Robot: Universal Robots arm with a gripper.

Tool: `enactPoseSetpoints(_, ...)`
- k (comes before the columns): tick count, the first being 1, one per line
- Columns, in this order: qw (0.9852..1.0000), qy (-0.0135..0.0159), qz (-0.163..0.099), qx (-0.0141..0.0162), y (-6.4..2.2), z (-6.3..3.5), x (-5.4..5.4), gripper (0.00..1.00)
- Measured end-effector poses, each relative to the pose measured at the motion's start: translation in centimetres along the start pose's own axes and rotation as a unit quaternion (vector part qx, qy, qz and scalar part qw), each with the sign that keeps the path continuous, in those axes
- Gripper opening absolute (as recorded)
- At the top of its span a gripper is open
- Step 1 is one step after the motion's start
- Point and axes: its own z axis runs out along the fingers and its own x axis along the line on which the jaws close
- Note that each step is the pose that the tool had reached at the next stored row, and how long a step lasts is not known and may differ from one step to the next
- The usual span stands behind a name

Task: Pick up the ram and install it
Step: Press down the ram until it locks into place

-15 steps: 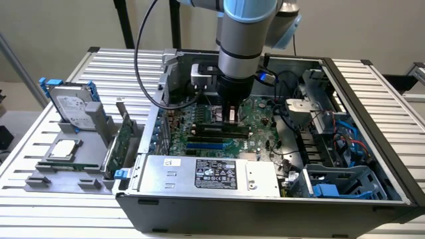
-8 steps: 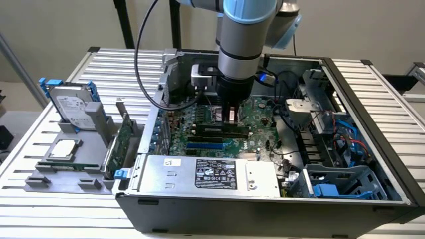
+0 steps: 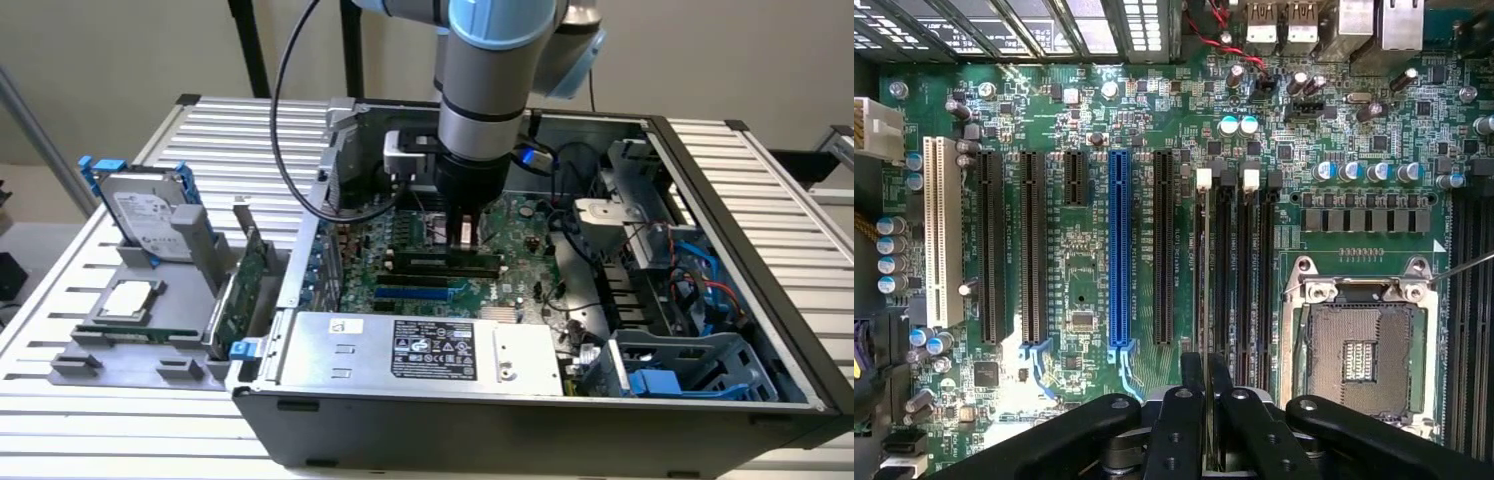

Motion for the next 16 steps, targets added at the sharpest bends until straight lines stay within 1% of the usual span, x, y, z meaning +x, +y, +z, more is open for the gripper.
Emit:
enactPoseSetpoints(10, 1.0, 0.0001, 0.0, 0.0, 0.04, 0.09, -0.18, 0.0)
enactPoseSetpoints(16, 1.0, 0.0021, 0.0, 0.0, 0.04, 0.36, -0.18, 0.0)
